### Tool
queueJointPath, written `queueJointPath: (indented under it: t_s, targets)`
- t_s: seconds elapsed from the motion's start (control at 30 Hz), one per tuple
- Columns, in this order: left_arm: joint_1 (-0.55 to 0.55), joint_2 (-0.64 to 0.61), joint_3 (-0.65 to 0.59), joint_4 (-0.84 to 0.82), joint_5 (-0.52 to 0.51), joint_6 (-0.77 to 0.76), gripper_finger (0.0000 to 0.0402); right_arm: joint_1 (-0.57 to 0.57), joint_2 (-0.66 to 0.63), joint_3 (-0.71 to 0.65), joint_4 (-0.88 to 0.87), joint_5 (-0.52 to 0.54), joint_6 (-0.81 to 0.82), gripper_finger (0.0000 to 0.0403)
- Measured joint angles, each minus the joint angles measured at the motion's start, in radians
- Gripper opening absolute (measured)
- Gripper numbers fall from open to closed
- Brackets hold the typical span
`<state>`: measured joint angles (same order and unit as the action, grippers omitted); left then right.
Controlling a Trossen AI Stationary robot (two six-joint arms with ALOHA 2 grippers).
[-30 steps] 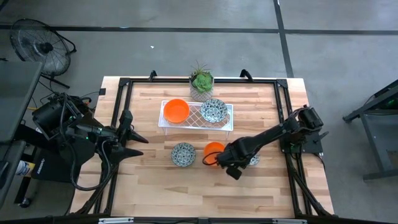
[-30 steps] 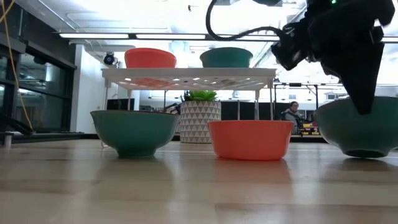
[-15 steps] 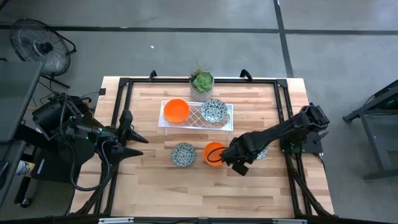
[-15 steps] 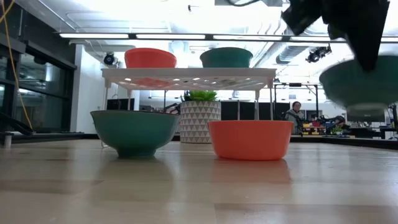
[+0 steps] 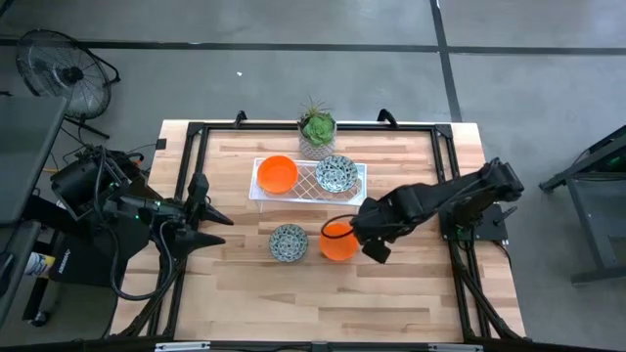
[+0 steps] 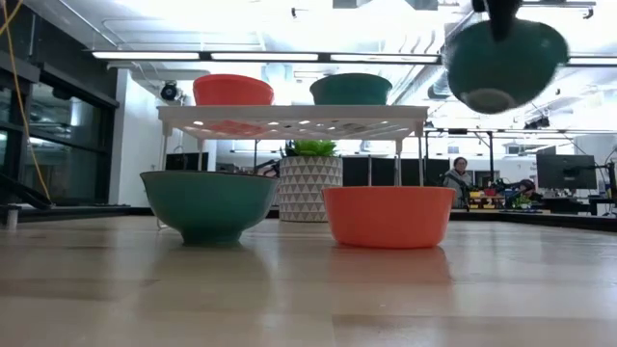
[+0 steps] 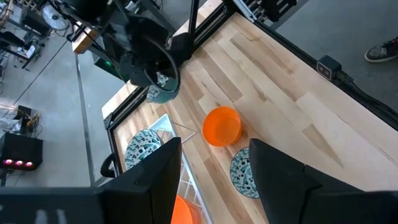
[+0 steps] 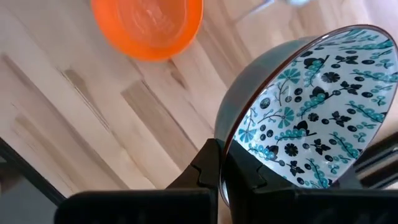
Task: Pick & Place Mini bowls
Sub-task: Stack the right blue bowl on the blue bowl on the shelf
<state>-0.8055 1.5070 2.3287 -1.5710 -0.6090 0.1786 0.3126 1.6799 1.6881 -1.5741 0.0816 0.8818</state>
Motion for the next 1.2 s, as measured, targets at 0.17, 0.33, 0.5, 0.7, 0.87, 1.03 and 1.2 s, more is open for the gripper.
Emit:
queueJointPath:
  t_s: [0.17, 0.33, 0.5, 0.7, 0.87, 1.03, 1.2]
  targets:
    - [0.000, 0.000, 0.000, 0.000, 0.000, -0.003, 0.0184, -0.025, 0.000, 0.062, 0.002, 0.024, -0.052, 0.0001]
    - [0.000, 0.000, 0.000, 0.000, 0.000, -0.003, 0.0184, -0.058, 0.001, 0.126, 0.003, 0.060, -0.116, 0.0001]
    - [0.000, 0.000, 0.000, 0.000, 0.000, -0.004, 0.0184, -0.104, 0.001, 0.198, 0.003, 0.097, -0.204, 0.0000]
    - [0.000, 0.000, 0.000, 0.000, 0.000, -0.006, 0.0184, -0.158, 0.001, 0.269, 0.002, 0.110, -0.379, 0.0000]
    - [0.000, 0.000, 0.000, 0.000, 0.000, -0.018, 0.0184, -0.212, 0.001, 0.294, 0.002, 0.112, -0.592, 0.0000]
    - [0.000, 0.000, 0.000, 0.000, -0.002, -0.046, 0.0184, -0.253, 0.001, 0.295, 0.004, 0.133, -0.879, 0.0000]
    - [0.000, 0.000, 0.000, 0.000, -0.003, -0.079, 0.0184, -0.277, 0.001, 0.295, 0.023, 0.175, -1.105, 0.0000]
